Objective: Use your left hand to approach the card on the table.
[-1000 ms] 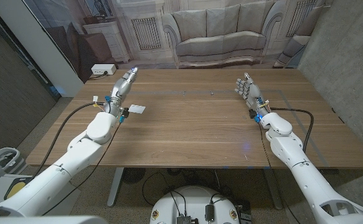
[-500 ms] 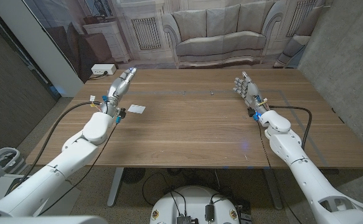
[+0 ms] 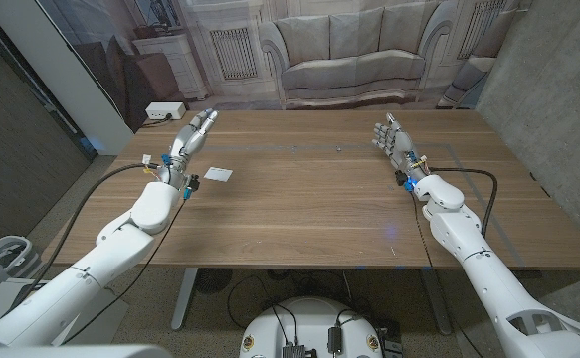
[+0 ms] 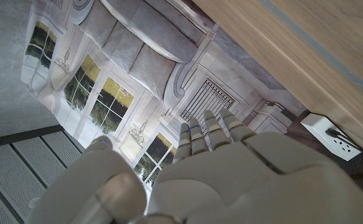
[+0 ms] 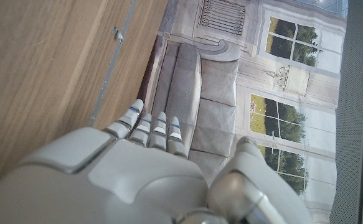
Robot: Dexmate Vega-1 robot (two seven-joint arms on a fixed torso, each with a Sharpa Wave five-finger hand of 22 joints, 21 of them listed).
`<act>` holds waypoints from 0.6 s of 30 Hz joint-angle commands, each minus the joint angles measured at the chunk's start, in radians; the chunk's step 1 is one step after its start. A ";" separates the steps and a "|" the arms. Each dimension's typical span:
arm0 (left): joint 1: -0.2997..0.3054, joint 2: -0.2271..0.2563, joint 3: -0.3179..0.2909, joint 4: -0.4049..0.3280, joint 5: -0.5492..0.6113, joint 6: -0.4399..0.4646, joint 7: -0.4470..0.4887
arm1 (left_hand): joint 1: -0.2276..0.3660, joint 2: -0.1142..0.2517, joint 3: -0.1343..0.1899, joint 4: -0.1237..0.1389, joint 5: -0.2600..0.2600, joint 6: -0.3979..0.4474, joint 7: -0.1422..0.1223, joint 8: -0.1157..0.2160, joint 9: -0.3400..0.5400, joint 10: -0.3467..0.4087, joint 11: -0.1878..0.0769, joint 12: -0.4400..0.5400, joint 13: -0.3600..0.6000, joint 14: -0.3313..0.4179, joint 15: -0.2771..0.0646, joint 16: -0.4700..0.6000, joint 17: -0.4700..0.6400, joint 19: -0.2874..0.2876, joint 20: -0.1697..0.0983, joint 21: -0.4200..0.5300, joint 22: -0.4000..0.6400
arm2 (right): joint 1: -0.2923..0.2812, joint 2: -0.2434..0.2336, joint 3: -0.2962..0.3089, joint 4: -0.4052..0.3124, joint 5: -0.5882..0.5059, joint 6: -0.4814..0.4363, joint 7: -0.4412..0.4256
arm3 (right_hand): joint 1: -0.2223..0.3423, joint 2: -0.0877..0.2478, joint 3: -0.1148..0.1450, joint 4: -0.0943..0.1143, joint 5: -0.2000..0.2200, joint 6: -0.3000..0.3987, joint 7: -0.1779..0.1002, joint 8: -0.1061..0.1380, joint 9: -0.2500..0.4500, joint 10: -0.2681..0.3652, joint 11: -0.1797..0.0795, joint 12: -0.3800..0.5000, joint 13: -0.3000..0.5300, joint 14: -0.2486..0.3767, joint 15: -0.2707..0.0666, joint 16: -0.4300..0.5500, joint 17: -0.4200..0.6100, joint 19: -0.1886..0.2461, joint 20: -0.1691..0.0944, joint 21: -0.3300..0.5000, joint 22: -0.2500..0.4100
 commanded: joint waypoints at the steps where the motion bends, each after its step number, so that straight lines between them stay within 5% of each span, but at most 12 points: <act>1: 0.034 0.011 -0.009 -0.022 0.058 0.018 0.053 | 0.008 0.002 0.003 -0.004 0.008 0.016 0.000 0.002 0.005 0.018 -0.003 0.000 0.004 0.013 -0.006 0.005 0.003 0.010 -0.035 0.001 0.001 | -0.013 -0.008 0.017 -0.024 0.016 -0.008 0.007 | 0.002 0.002 -0.002 -0.002 -0.005 0.008 0.001 0.003 0.004 0.014 0.002 0.000 0.003 0.008 0.002 -0.004 0.003 0.011 -0.024 -0.002 0.003; 8: 0.048 0.014 -0.014 -0.017 0.089 0.011 0.081 | 0.014 0.003 0.002 -0.007 0.010 0.029 -0.002 0.005 0.005 0.026 -0.006 0.001 0.004 0.022 -0.010 0.006 0.003 0.018 -0.036 0.002 0.001 | -0.016 -0.015 0.022 -0.032 0.014 -0.024 0.003 | 0.000 0.002 -0.004 -0.002 -0.006 0.010 0.000 0.003 0.004 0.017 0.001 0.000 0.003 0.010 0.002 -0.004 0.003 0.013 -0.024 -0.005 0.003; 18: 0.052 0.033 -0.006 -0.054 0.178 0.121 0.146 | 0.021 0.003 0.002 -0.010 0.012 0.041 -0.004 0.006 0.005 0.034 -0.009 0.000 0.005 0.026 -0.017 0.004 0.002 0.023 -0.037 0.002 0.001 | -0.017 -0.025 0.028 -0.029 0.014 -0.050 0.013 | -0.003 0.003 -0.005 -0.001 -0.006 0.010 -0.001 0.003 0.004 0.018 0.001 0.000 0.003 0.011 0.004 -0.004 0.003 0.014 -0.023 -0.009 0.003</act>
